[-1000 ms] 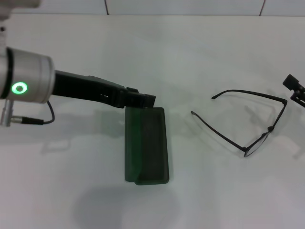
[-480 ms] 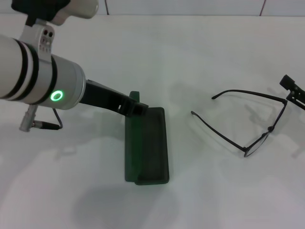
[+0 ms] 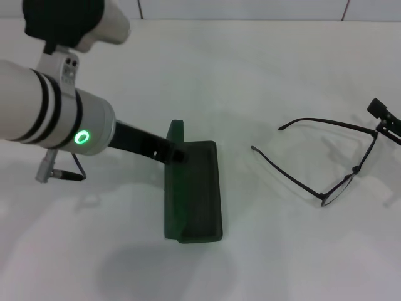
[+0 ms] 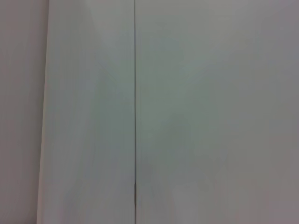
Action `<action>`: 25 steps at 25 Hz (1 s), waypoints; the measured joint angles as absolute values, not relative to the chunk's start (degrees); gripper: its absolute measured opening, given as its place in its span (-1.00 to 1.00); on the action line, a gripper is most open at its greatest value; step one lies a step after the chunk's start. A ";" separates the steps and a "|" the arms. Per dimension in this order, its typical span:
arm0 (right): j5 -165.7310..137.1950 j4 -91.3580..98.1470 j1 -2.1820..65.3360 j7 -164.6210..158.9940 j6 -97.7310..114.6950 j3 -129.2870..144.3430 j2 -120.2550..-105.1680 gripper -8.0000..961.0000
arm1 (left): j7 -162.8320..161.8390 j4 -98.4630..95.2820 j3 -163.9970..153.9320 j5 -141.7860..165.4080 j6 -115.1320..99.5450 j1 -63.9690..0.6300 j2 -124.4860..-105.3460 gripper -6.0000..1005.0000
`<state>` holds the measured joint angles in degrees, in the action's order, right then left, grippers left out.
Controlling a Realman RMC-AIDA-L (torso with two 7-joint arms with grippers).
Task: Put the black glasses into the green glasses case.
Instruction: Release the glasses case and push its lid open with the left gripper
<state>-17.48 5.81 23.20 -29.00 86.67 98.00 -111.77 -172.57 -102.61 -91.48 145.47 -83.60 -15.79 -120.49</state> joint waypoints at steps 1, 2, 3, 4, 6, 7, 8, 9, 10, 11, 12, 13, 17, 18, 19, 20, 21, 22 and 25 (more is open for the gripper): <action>-17.48 5.81 23.20 -28.98 86.64 98.00 -111.81 0.76 | -172.59 -101.95 -91.80 145.63 -83.15 -15.81 -120.47 0.09; -17.48 5.81 23.20 -28.98 86.57 98.00 -111.85 0.76 | -172.59 -101.45 -91.92 145.75 -82.81 -15.81 -120.44 0.09; -17.49 5.81 23.20 -28.97 86.51 98.00 -111.88 0.76 | -172.59 -100.95 -92.03 145.87 -82.47 -15.82 -120.42 0.09; -17.48 5.80 23.20 -28.96 86.37 98.00 -111.88 0.76 | -172.59 -100.68 -92.12 145.87 -82.24 -15.82 -120.40 0.09; -17.48 5.80 23.20 -28.95 86.15 98.00 -111.88 0.76 | -172.58 -100.36 -92.54 145.87 -82.11 -15.85 -120.37 0.09; -17.48 5.81 23.22 -28.95 86.13 98.00 -111.89 0.76 | -172.57 -100.25 -92.94 145.84 -82.09 -15.88 -120.37 0.09; -17.49 5.81 23.26 -28.94 86.12 98.00 -111.89 0.76 | -172.58 -100.22 -93.24 145.81 -82.07 -15.90 -120.37 0.09; -17.49 5.80 23.33 -28.94 86.12 98.00 -111.89 0.76 | -172.58 -100.21 -93.51 145.81 -82.04 -15.92 -120.39 0.09; -17.49 5.80 23.39 -28.93 86.12 98.00 -111.89 0.76 | -172.58 -100.20 -93.70 145.81 -82.03 -15.92 -120.41 0.09; -17.51 5.80 23.45 -28.93 86.12 98.00 -111.89 0.76 | -172.58 -100.12 -93.89 145.84 -82.02 -15.92 -120.43 0.08; -17.56 5.80 23.49 -28.93 86.12 98.00 -111.89 0.76 | -172.58 -99.96 -94.00 145.91 -82.01 -15.92 -120.43 0.08; -17.60 5.79 23.52 -28.92 86.12 98.00 -111.89 0.76 | -172.58 -99.72 -94.06 145.93 -82.00 -15.92 -120.44 0.08; -17.67 5.62 23.49 -28.90 85.62 98.00 -111.94 0.76 | -172.59 -98.80 -94.13 145.94 -81.99 -16.04 -120.46 0.08; -17.70 5.65 23.42 -28.86 85.39 98.00 -111.99 0.76 | -172.59 -98.63 -94.18 145.94 -81.99 -16.05 -120.47 0.08; -17.73 5.69 23.34 -28.78 85.24 98.00 -112.04 0.76 | -172.59 -98.48 -94.27 145.95 -81.99 -16.08 -120.47 0.08; -17.73 5.69 23.30 -28.56 85.23 98.00 -112.11 0.76 | -172.60 -98.38 -94.36 145.97 -81.99 -16.10 -120.48 0.08; -17.73 5.66 23.26 -28.43 85.24 98.00 -112.14 0.76 | -172.60 -98.26 -94.55 146.02 -81.99 -16.10 -120.48 0.08; -17.73 5.59 23.19 -28.27 85.27 98.00 -112.16 0.76 | -172.60 -98.19 -94.72 146.05 -81.99 -16.11 -120.47 0.08; -17.70 5.54 22.98 -28.21 85.40 98.00 -112.21 0.76 | -172.62 -97.96 -95.87 147.50 -81.99 -16.17 -120.47 0.07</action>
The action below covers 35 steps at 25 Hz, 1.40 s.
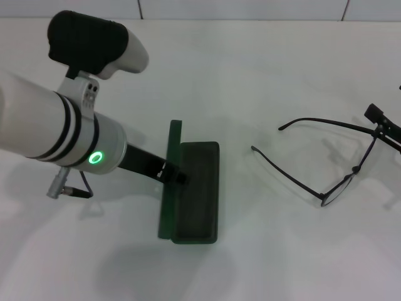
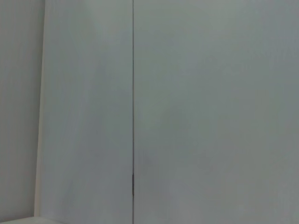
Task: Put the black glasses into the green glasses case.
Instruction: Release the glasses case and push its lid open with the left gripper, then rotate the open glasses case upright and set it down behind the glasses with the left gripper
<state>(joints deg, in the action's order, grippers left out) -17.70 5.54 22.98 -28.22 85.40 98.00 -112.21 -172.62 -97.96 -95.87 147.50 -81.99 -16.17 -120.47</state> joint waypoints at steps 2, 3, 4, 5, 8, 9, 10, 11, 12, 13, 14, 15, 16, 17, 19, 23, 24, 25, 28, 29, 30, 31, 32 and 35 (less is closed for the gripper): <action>-17.70 5.61 22.80 -28.21 85.40 98.00 -112.23 0.76 | -172.62 -97.94 -96.59 148.61 -81.99 -16.21 -120.55 0.07; -17.71 5.66 22.70 -28.18 85.40 98.00 -112.23 0.76 | -172.62 -97.94 -97.00 149.03 -81.94 -16.24 -120.58 0.07; -17.71 5.70 22.59 -28.13 85.39 98.00 -112.24 0.76 | -172.62 -98.02 -97.25 149.17 -81.87 -16.26 -120.60 0.07; -17.71 5.71 22.48 -28.07 85.39 98.00 -112.24 0.76 | -172.62 -98.06 -97.28 149.17 -81.84 -16.27 -120.59 0.07; -17.69 5.72 22.31 -28.04 85.45 98.00 -112.24 0.76 | -172.62 -98.30 -97.38 148.94 -81.79 -16.39 -120.44 0.01; -17.64 5.56 22.29 -27.99 85.52 98.00 -112.24 0.76 | -172.62 -98.32 -97.39 148.74 -81.78 -16.45 -120.40 -0.02; -17.64 5.56 22.29 -27.99 85.52 98.00 -112.24 0.76 | -172.62 -98.35 -97.38 148.59 -81.80 -16.56 -120.38 -0.06; -17.59 5.46 22.29 -27.86 85.56 98.00 -112.25 0.76 | -172.61 -98.36 -97.38 148.49 -81.92 -16.80 -120.35 -0.09; -17.55 5.41 22.29 -27.75 85.57 98.00 -112.27 0.76 | -172.61 -98.36 -97.38 148.49 -81.92 -16.80 -120.35 -0.12; -17.52 5.39 22.29 -27.68 85.57 98.00 -112.29 0.76 | -172.58 -98.37 -97.37 148.42 -82.22 -17.21 -120.30 -0.15; -17.51 5.38 22.29 -27.64 85.57 98.00 -112.30 0.76 | -172.56 -98.38 -97.35 148.49 -82.46 -17.70 -120.21 -0.18; -17.50 5.38 22.29 -27.61 85.56 98.00 -112.31 0.76 | -172.56 -98.39 -97.33 148.57 -82.54 -17.83 -120.18 -0.21; -17.49 5.38 22.28 -27.60 85.56 98.00 -112.31 0.76 | -172.56 -98.41 -97.29 148.63 -82.64 -18.09 -120.14 -0.24; -17.49 5.38 22.18 -27.59 85.52 98.00 -112.32 0.76 | -172.56 -98.44 -97.22 148.79 -82.65 -18.32 -120.11 -0.28; -17.46 5.41 21.97 -27.56 85.38 98.00 -112.31 0.76 | -172.52 -98.53 -97.11 148.86 -82.67 -18.73 -120.07 -0.39; -17.40 5.44 21.69 -27.52 85.32 97.96 -112.28 0.75 | -172.10 -98.66 -96.51 148.97 -82.68 -19.74 -119.93 -0.57; -17.38 5.42 21.56 -27.49 85.30 97.93 -112.31 0.75 | -171.97 -98.75 -96.18 149.04 -82.68 -20.07 -119.90 -0.57; -17.38 5.42 21.52 -27.48 85.29 97.93 -112.32 0.75 | -171.78 -98.90 -95.77 149.08 -82.66 -20.56 -119.85 -0.57; -17.38 5.48 20.85 -27.42 85.73 97.91 -112.35 0.75 | -168.00 -99.02 -94.60 149.93 -82.11 -22.21 -119.71 -0.58; -17.38 5.53 20.60 -27.42 86.01 97.91 -112.35 0.75 | -165.07 -99.03 -94.20 150.58 -81.38 -22.73 -119.69 -0.58; -17.38 5.54 20.39 -27.42 86.64 97.91 -112.36 0.75 | -161.50 -99.03 -93.93 151.32 -80.26 -23.07 -119.72 -0.58; -17.38 5.54 20.19 -27.42 87.25 97.91 -112.36 0.75 | -157.50 -99.02 -93.73 151.98 -78.70 -23.27 -119.74 -0.58; -17.38 5.49 20.00 -27.41 87.98 97.90 -112.36 0.75 | -152.86 -98.80 -93.54 152.65 -76.52 -23.32 -119.75 -0.58; -17.39 5.49 19.38 -27.42 89.26 97.90 -112.50 0.75 | -142.44 -97.50 -92.69 153.63 -71.56 -23.51 -119.74 -0.58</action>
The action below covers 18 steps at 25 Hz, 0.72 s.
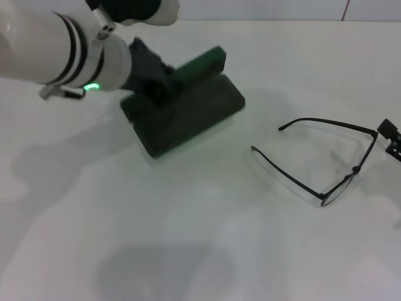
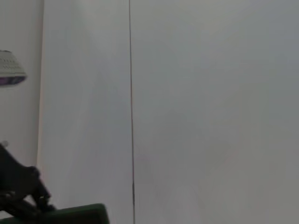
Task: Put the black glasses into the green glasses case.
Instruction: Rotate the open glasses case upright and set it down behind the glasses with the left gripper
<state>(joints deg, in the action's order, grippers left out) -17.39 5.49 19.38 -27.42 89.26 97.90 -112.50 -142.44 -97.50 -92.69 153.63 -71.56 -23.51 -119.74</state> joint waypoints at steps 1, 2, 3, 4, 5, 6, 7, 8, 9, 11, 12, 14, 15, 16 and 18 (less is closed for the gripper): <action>-17.38 5.66 18.83 -27.42 89.78 97.91 -112.68 0.75 | -142.44 -97.50 -92.69 153.63 -71.56 -23.51 -119.74 -0.58; -17.29 5.91 17.45 -27.57 91.03 97.89 -113.08 0.75 | -133.28 -95.54 -91.72 153.33 -68.52 -24.04 -119.79 -0.58; -17.25 5.95 17.18 -27.59 91.26 97.87 -113.14 0.75 | -131.91 -95.02 -91.54 153.09 -68.08 -24.19 -119.80 -0.58; -17.23 5.97 16.74 -27.65 91.66 97.86 -113.25 0.75 | -126.80 -93.39 -91.14 151.91 -66.61 -24.64 -119.84 -0.58; -17.18 5.97 16.33 -27.72 92.06 97.83 -113.34 0.75 | -123.24 -91.95 -90.91 150.45 -65.28 -25.03 -119.84 -0.58; -17.07 5.98 15.91 -27.78 92.46 97.83 -113.45 0.75 | -120.05 -90.62 -90.75 148.79 -64.04 -25.37 -119.81 -0.58; -16.88 5.98 15.55 -27.80 92.73 97.82 -113.57 0.75 | -117.40 -89.36 -90.52 147.23 -62.99 -25.65 -119.77 -0.58; -16.65 5.98 15.21 -27.81 93.08 97.81 -113.68 0.75 | -114.71 -87.97 -90.34 145.81 -61.98 -25.91 -119.76 -0.58; -16.42 5.98 14.91 -27.83 93.56 97.79 -113.79 0.75 | -112.20 -86.80 -90.20 144.58 -60.95 -26.11 -119.78 -0.58; -16.19 5.92 14.53 -27.88 94.38 97.75 -113.87 0.75 | -109.15 -85.16 -90.45 143.26 -59.06 -26.32 -119.88 -0.58; -16.01 5.79 14.44 -27.93 94.84 97.74 -113.88 0.75 | -107.96 -84.58 -90.83 142.75 -58.12 -26.52 -119.90 -0.58; -15.76 5.55 14.38 -28.00 95.40 97.73 -113.90 0.75 | -106.38 -83.66 -91.64 142.36 -57.54 -27.25 -119.90 -0.58; -15.72 5.49 14.38 -28.03 95.54 97.73 -113.90 0.75 | -106.38 -83.66 -91.64 142.36 -57.54 -27.25 -119.90 -0.58; -15.69 5.46 14.37 -28.04 95.58 97.73 -113.90 0.75 | -105.12 -82.50 -92.29 142.52 -57.40 -28.36 -119.86 -0.58; -15.66 5.43 14.37 -28.06 95.58 97.73 -113.91 0.75 | -104.39 -81.32 -92.62 142.81 -57.38 -29.52 -119.84 -0.58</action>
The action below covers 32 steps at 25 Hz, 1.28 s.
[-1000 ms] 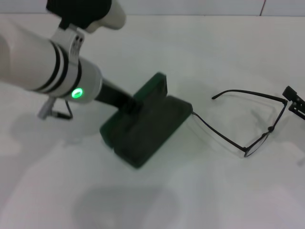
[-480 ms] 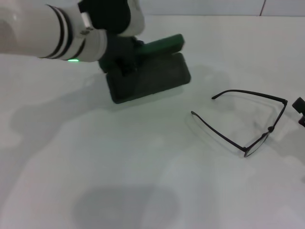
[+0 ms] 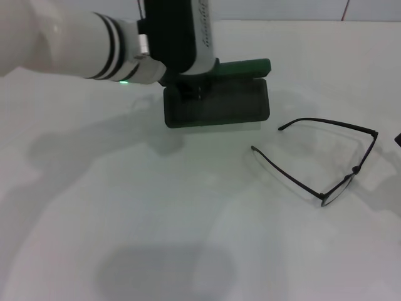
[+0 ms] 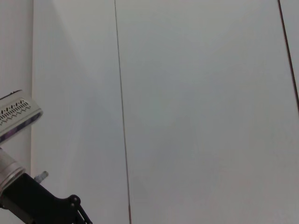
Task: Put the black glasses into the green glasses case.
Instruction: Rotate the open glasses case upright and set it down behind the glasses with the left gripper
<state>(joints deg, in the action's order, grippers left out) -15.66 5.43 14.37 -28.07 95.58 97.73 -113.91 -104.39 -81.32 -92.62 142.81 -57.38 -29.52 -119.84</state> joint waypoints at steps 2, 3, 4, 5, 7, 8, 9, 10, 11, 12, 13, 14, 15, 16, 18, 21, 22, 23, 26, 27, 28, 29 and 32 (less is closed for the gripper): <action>-15.64 5.37 14.36 -28.07 95.55 97.73 -113.91 0.75 | -103.69 -79.70 -92.86 142.96 -57.46 -31.18 -119.83 -0.58; -15.64 5.37 14.35 -28.08 95.51 97.73 -113.91 0.75 | -103.47 -78.75 -93.02 143.03 -57.48 -31.92 -119.81 -0.58; -15.64 5.36 14.35 -28.09 95.39 97.73 -113.91 0.75 | -103.11 -77.23 -93.25 143.21 -57.50 -33.04 -119.79 -0.58; -15.64 5.36 14.35 -28.09 95.29 97.73 -113.91 0.75 | -102.91 -76.31 -93.39 143.39 -57.48 -33.66 -119.78 -0.58; -15.64 5.36 14.40 -28.10 95.16 97.73 -113.91 0.75 | -102.69 -73.65 -93.52 144.44 -57.21 -35.23 -119.85 -0.58; -15.64 5.36 14.41 -28.11 95.13 97.73 -113.91 0.75 | -102.68 -72.49 -93.53 144.91 -57.08 -35.92 -119.91 -0.58; -15.64 5.36 14.43 -28.11 95.02 97.73 -113.90 0.75 | -102.72 -71.62 -93.60 145.14 -57.03 -36.40 -119.94 -0.58; -15.64 5.36 14.43 -28.12 94.86 97.73 -113.91 0.75 | -102.84 -70.73 -93.67 145.28 -56.99 -36.85 -119.97 -0.58; -15.64 5.36 14.44 -28.12 94.64 97.73 -113.91 0.75 | -103.01 -70.03 -93.72 145.34 -56.97 -37.11 -119.97 -0.58; -15.64 5.36 14.44 -28.13 94.47 97.73 -113.91 0.75 | -103.16 -69.64 -93.73 145.34 -56.96 -37.28 -119.97 -0.58; -15.64 5.36 14.45 -28.13 94.24 97.73 -113.91 0.75 | -103.28 -69.37 -93.71 145.30 -56.95 -37.37 -119.97 -0.58; -15.64 5.36 14.45 -28.13 94.19 97.73 -113.90 0.75 | -103.34 -69.23 -93.65 145.20 -56.95 -37.42 -119.97 -0.58; -15.64 5.36 14.46 -28.13 94.15 97.66 -113.90 0.75 | -103.35 -69.18 -93.65 145.11 -56.94 -37.43 -119.97 -0.58; -15.64 5.36 14.46 -28.13 94.14 97.51 -113.91 0.75 | -103.35 -69.14 -93.67 145.07 -56.94 -37.43 -119.97 -0.58; -15.65 5.41 14.41 -28.13 94.21 96.97 -113.91 0.75 | -103.41 -69.01 -93.89 145.26 -56.95 -37.44 -119.98 -0.58; -15.64 5.41 14.33 -28.13 94.62 96.42 -113.90 0.75 | -104.13 -68.92 -93.99 145.42 -57.08 -37.46 -119.97 -0.58; -15.64 5.41 14.33 -28.13 94.68 96.41 -113.90 0.75 | -104.50 -68.88 -93.95 145.42 -57.13 -37.46 -119.97 -0.58; -15.64 5.41 14.33 -28.13 94.68 96.41 -113.90 0.75 | -104.50 -68.88 -93.95 145.42 -57.13 -37.46 -119.97 -0.58; -15.64 5.41 14.10 -28.13 94.74 96.41 -113.83 0.75 | -105.12 -68.90 -93.66 145.43 -56.40 -37.03 -119.98 -0.58; -15.64 5.42 13.90 -28.13 94.80 96.41 -113.73 0.75 | -105.41 -68.95 -93.65 145.43 -56.12 -36.94 -120.00 -0.58; -15.64 5.44 13.75 -28.13 94.89 96.41 -113.67 0.75 | -105.87 -68.97 -93.66 145.43 -55.86 -36.88 -120.02 -0.58; -15.64 5.45 13.55 -28.13 95.02 96.39 -113.60 0.75 | -106.32 -68.97 -93.66 145.43 -55.74 -36.87 -120.02 -0.58; -15.64 5.43 13.45 -28.13 95.11 96.31 -113.52 0.75 | -107.86 -68.96 -93.65 145.45 -55.70 -37.01 -120.04 -0.48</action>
